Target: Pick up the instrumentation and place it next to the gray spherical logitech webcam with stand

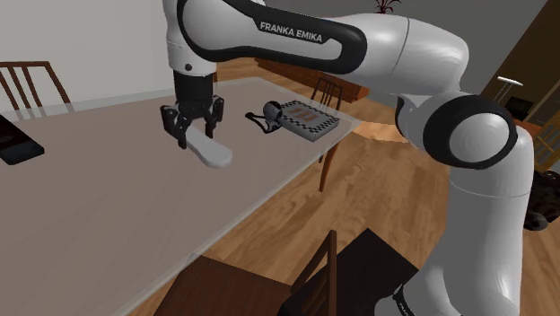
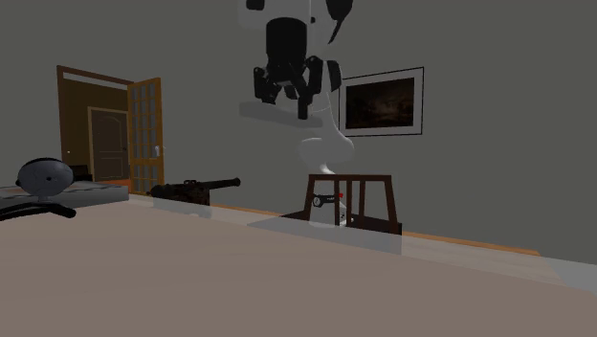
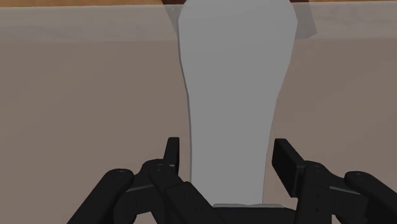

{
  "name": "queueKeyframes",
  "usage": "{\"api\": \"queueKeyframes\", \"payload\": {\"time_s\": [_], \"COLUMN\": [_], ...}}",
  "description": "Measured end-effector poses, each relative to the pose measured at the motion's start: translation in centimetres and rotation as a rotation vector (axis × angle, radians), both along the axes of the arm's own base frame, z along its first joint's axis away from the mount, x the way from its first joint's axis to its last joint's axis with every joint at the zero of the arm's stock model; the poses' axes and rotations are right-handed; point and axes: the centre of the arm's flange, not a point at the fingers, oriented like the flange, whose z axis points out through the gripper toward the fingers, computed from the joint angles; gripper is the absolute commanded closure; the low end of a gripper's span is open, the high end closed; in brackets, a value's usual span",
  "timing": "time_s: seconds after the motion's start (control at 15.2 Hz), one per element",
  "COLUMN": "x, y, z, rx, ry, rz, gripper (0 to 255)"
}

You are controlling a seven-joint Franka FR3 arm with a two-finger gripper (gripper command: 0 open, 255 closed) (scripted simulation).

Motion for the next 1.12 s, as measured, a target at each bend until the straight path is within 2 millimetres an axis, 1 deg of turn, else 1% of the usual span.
{"api": "queueKeyframes", "payload": {"time_s": [0.13, 0.33, 0.4, 0.53, 0.73, 0.92, 0.99, 1.12], "x": [0.4, 1.3, 1.7, 2.5, 3.4, 4.4, 4.5, 5.6], "y": [-2.3, -6.4, -7.6, -9.9, -14.0, -17.7, -19.1, -21.9], "z": [0.1, 0.0, -0.3, 0.1, 0.0, 0.1, 0.4, 0.0], "rx": [0.0, 0.0, 0.0, 0.0, 0.0, 0.0, 0.0, 0.0], "ry": [0.0, 0.0, 0.0, 0.001, 0.0, 0.0, 0.001, 0.001], "rz": [0.0, -0.001, -0.001, -0.001, -0.001, -0.001, -0.001, -0.001], "gripper": [255, 255, 255, 255, 255, 255, 255, 255]}}
